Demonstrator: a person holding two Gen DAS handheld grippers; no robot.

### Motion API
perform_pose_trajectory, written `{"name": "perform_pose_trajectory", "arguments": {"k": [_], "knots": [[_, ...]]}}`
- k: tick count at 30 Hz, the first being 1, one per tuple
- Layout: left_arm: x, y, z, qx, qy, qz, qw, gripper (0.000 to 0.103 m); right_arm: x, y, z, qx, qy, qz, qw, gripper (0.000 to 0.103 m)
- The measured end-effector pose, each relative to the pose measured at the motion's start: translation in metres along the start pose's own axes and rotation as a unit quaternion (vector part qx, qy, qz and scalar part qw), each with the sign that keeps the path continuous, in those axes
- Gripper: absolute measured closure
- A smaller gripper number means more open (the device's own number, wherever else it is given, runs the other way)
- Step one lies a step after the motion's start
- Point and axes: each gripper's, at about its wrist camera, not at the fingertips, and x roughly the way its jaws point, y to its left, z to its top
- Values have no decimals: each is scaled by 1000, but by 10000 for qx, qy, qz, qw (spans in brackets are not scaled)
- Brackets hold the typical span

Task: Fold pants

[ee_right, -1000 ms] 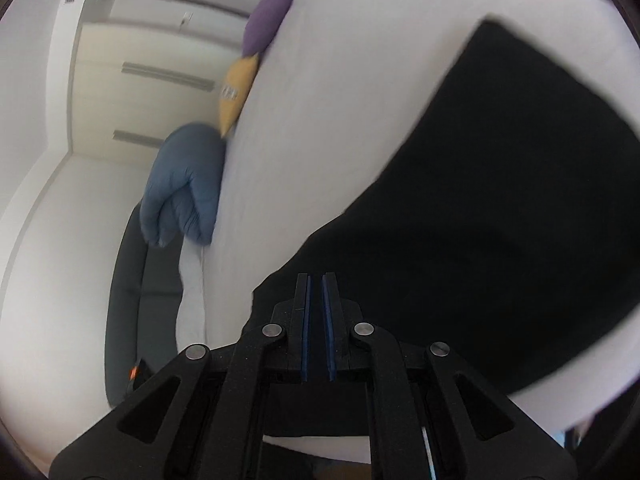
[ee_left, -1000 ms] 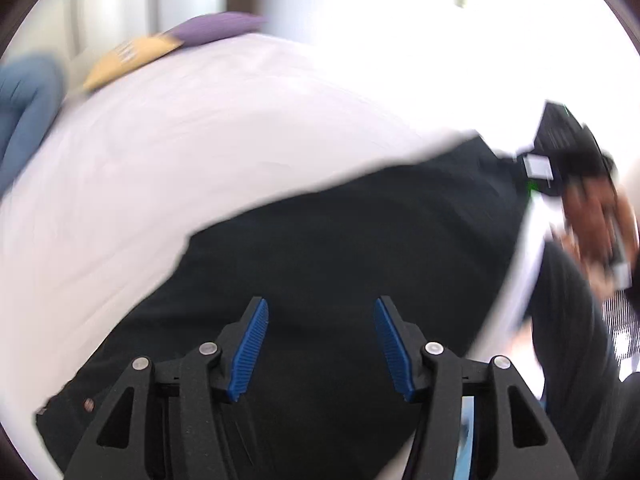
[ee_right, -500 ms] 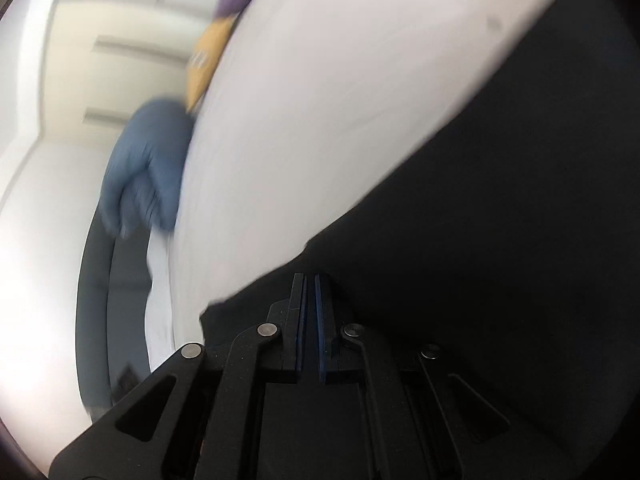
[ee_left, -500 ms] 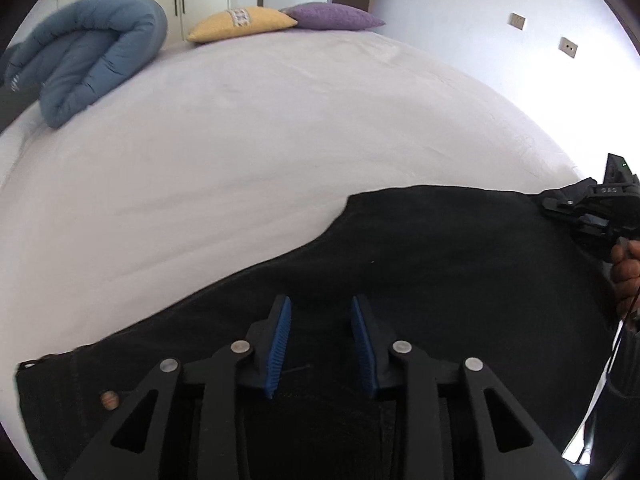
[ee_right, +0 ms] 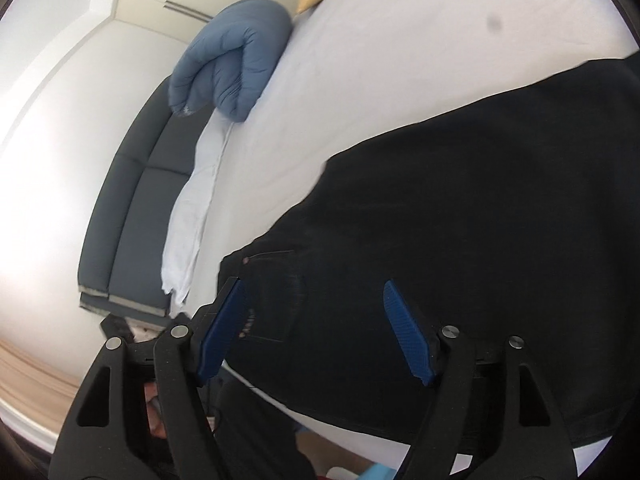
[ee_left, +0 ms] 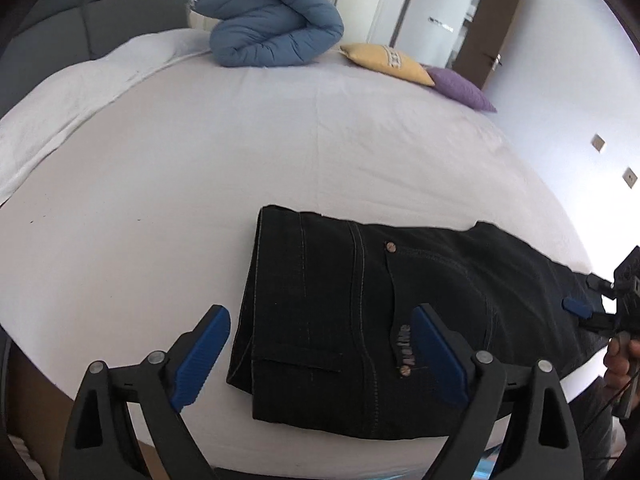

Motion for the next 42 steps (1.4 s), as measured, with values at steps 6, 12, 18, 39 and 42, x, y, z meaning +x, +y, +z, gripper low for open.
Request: {"name": "perform_pose_trajectory", "arguments": {"k": [6,12,18,39,42], "knots": [[40,20,14,78,584,-178,9981,35,30,40,0,-240,163,-200,9994,33],[50,25,10,217,946,-264,9949,73,0,5,-18,-126,220,-338,9991,44],[48,17,17,385,899,-186,9950,98,-7,-20,-27,-15,241,-411,9989,51],[48,60,9,243,483,-129,9985,75,-13,-52,-39,-20,812,-264,9963,58],[32,55,8,405,413,-30,9983,75,-7,-17,-35,-285,870,531,9944,58]]}}
